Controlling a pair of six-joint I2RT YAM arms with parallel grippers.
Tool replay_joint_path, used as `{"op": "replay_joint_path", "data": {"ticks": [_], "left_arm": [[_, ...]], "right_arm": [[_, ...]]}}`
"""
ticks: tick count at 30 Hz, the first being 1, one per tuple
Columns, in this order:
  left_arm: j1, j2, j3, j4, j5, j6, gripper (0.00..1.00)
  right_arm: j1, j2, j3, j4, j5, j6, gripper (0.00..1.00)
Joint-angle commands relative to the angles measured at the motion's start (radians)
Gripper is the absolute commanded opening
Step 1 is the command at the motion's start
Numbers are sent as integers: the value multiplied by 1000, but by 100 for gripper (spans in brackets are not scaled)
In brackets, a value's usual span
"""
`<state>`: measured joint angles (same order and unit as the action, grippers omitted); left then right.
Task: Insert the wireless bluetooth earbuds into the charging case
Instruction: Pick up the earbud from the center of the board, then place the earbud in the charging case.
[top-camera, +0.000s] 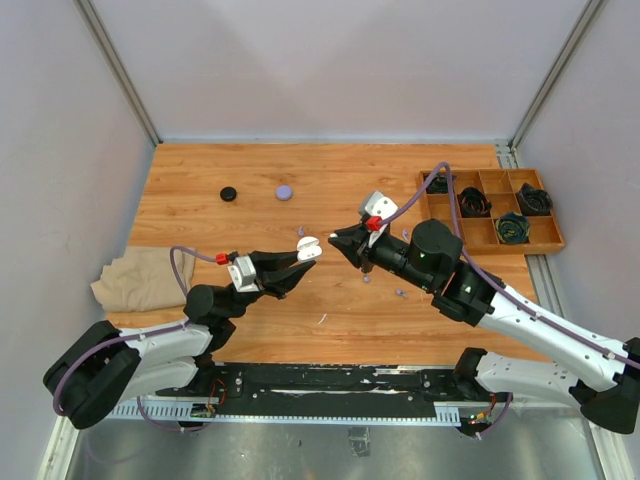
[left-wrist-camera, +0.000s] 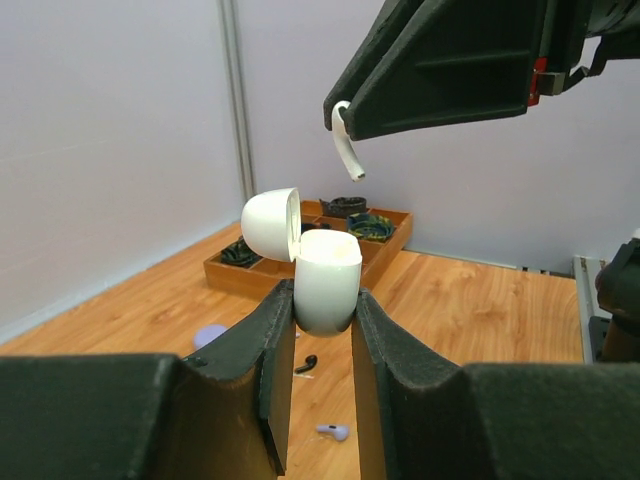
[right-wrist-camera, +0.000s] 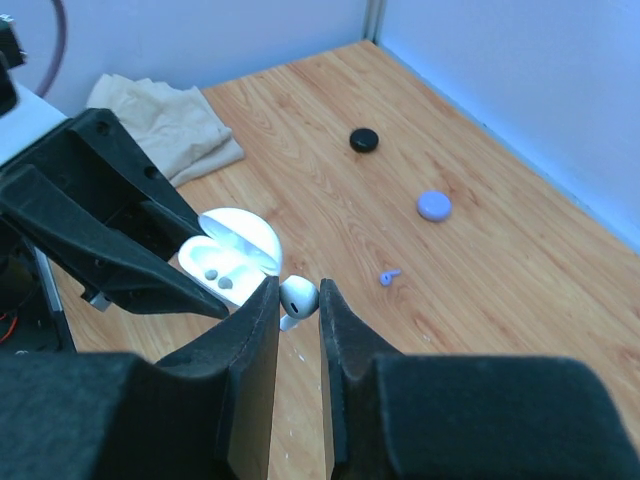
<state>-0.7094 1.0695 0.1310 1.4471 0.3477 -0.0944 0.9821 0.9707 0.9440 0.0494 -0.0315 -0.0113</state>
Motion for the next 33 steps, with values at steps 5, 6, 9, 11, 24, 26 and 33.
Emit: {"op": "replay_joint_path", "data": {"ticks": [5,6,9,11,24,26,33], "left_arm": [[-4,-28,29,25,-5,-40,0],[-4,-29,30,23,-4,-43,0],[-4,-31,31,22,-1,-52,0],[-4,-31,33,24,2,-55,0],[-4,-40,32,29,6,-74,0],[-4,-41,29,31,4,-76,0],[-4,-51,25,40,-8,-108,0]], "right_arm": [[52,19,-34,169,-48,-50,19],[55,23,-36,176,-51,-51,19],[65,36,-38,190,-60,-58,19],[68,43,-38,197,-65,-59,19],[94,84,-37,212,-76,-80,19],[98,83,-40,213,-74,-86,19],[104,78,-53,212,-87,-98,19]]}}
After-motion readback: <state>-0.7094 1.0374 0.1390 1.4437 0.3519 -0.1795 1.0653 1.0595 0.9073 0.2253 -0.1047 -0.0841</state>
